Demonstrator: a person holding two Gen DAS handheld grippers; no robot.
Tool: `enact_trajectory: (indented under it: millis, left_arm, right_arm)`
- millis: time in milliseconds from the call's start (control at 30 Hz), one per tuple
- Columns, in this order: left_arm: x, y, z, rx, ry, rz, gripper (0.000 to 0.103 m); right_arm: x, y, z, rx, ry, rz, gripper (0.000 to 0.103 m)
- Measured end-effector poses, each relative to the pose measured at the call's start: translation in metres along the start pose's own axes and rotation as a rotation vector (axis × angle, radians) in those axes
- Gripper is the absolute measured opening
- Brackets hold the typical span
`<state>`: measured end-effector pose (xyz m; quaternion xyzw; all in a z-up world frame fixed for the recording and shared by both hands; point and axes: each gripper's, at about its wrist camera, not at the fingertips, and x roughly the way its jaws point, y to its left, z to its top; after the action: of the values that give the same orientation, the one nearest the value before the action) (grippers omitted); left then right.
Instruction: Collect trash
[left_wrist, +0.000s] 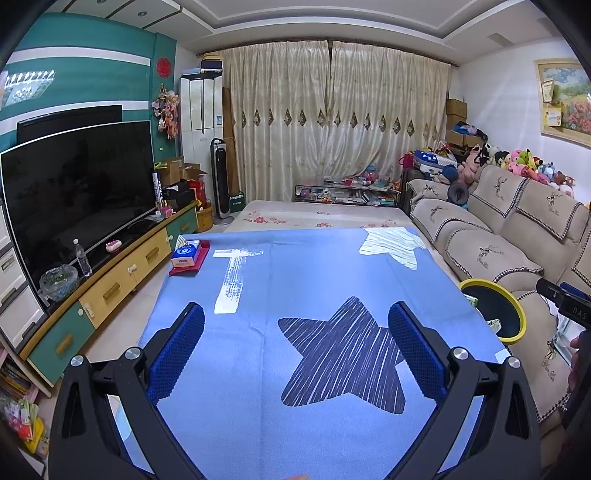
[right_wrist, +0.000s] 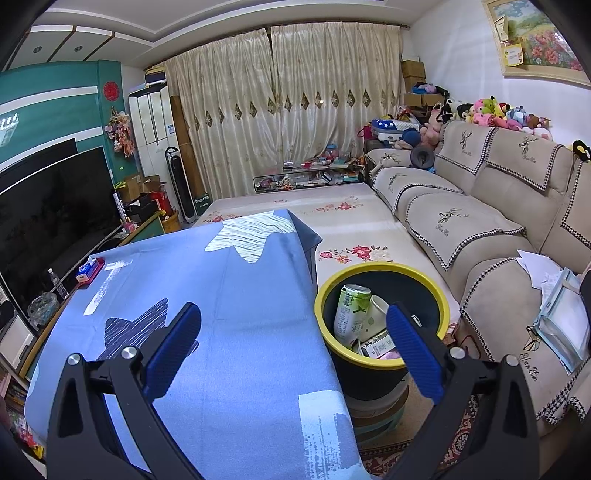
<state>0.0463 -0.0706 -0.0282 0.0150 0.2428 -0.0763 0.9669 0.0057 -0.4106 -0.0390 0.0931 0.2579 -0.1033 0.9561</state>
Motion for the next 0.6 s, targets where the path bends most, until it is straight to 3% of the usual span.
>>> enact_trajectory:
  millis: [600]
  left_arm:
    - [0.0037,-0.0010,-0.0022,0.003,0.007,-0.009,0.098]
  right_arm:
    - [0.0049,-0.0002,-0.0038,0.001,0.007,0.003,0.096]
